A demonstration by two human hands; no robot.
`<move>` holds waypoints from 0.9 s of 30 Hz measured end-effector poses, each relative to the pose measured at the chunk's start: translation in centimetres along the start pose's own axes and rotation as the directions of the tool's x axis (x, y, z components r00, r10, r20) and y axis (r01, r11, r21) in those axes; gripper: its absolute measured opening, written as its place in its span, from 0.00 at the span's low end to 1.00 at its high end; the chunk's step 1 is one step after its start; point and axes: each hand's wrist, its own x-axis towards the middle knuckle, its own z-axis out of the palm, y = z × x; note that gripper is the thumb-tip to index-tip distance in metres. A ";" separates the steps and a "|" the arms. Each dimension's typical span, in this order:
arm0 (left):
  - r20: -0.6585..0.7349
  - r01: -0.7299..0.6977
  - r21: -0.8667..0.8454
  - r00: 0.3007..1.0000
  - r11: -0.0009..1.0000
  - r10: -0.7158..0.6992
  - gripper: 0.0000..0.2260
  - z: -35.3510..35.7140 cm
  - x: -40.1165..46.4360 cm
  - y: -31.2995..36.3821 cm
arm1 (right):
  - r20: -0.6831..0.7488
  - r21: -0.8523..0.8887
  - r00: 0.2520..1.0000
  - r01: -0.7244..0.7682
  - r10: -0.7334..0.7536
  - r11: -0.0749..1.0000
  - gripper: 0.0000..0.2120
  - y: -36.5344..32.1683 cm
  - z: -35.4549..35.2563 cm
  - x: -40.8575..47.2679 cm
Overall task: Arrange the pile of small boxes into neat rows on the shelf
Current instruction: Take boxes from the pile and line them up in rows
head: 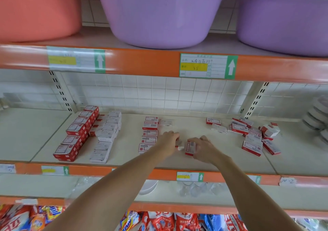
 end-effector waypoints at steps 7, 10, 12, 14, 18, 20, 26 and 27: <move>0.022 -0.023 0.055 1.000 0.998 0.022 0.13 -0.3 0.0 0.2 | -0.135 0.000 0.990 0.049 -0.048 0.999 0.34 0.2 1.3 0.1; 0.023 -0.027 0.064 0.999 0.998 0.025 0.13 -0.4 -0.1 0.3 | -0.161 0.041 0.986 0.053 -0.046 0.998 0.33 -0.4 1.7 0.0; 0.028 -0.025 0.068 0.999 0.997 0.023 0.13 -0.4 -0.2 0.4 | -0.170 0.075 0.985 0.045 -0.031 0.996 0.31 -0.7 1.8 -0.1; 0.030 -0.022 0.067 0.999 0.998 0.020 0.11 -0.5 -0.2 0.4 | -0.171 0.101 0.985 0.025 -0.007 0.995 0.31 -1.0 1.9 -0.1; 0.017 -0.017 0.067 1.000 0.998 0.016 0.08 -0.6 -0.4 0.5 | -0.177 0.113 0.984 0.012 0.008 0.994 0.37 -1.2 2.0 -0.3; 0.021 -0.017 0.066 1.000 0.998 0.016 0.11 -0.5 -0.5 0.6 | -0.188 0.127 0.982 0.014 0.011 0.992 0.37 -1.1 2.0 -0.2; 0.030 -0.023 0.069 0.999 0.997 0.021 0.11 -0.8 -0.4 0.5 | -0.162 0.149 0.986 0.050 -0.026 0.988 0.36 -0.4 1.8 0.1; 0.018 -0.031 0.066 0.999 0.997 0.030 0.11 -1.0 -0.5 0.4 | -0.159 0.156 0.987 0.057 -0.031 0.986 0.35 -0.5 1.8 0.2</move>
